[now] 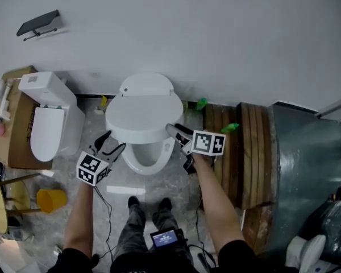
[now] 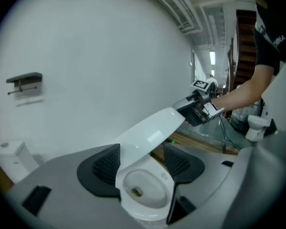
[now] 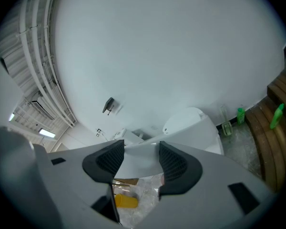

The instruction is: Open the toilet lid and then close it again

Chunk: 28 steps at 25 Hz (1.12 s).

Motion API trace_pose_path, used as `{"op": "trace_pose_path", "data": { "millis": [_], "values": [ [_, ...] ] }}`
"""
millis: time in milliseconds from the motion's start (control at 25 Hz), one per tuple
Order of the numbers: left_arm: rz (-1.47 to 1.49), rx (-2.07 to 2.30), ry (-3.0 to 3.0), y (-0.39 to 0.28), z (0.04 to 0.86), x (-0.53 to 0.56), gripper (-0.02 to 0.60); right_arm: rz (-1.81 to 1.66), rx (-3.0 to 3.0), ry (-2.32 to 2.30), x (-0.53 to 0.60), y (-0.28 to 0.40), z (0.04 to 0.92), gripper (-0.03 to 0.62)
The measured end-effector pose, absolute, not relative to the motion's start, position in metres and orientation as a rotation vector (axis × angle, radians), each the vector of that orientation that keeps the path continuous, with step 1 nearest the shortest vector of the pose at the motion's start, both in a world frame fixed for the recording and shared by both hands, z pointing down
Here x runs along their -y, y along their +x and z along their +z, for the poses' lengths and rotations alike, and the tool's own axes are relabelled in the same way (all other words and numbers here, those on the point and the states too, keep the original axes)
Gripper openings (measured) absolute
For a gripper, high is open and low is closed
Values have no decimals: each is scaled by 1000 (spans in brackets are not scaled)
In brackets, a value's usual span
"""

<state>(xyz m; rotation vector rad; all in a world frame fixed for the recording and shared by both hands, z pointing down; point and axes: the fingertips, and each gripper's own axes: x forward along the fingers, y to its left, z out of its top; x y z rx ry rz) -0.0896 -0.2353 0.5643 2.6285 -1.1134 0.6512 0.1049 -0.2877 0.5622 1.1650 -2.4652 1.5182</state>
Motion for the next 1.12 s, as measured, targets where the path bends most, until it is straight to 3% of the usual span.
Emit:
{"op": "trace_pose_path", "data": {
  "millis": [120,400,1120],
  "values": [
    [739,1178,2657,-89,558,247,251,1517,2462,1168,293,103,558,239],
    [760,1241,2631,-88,545,263,232,1470,2481,1196,307,104,545,239],
    [675,1303,2538,-89,515,299,232,410,2474,1057,294,78,505,232]
  ]
}}
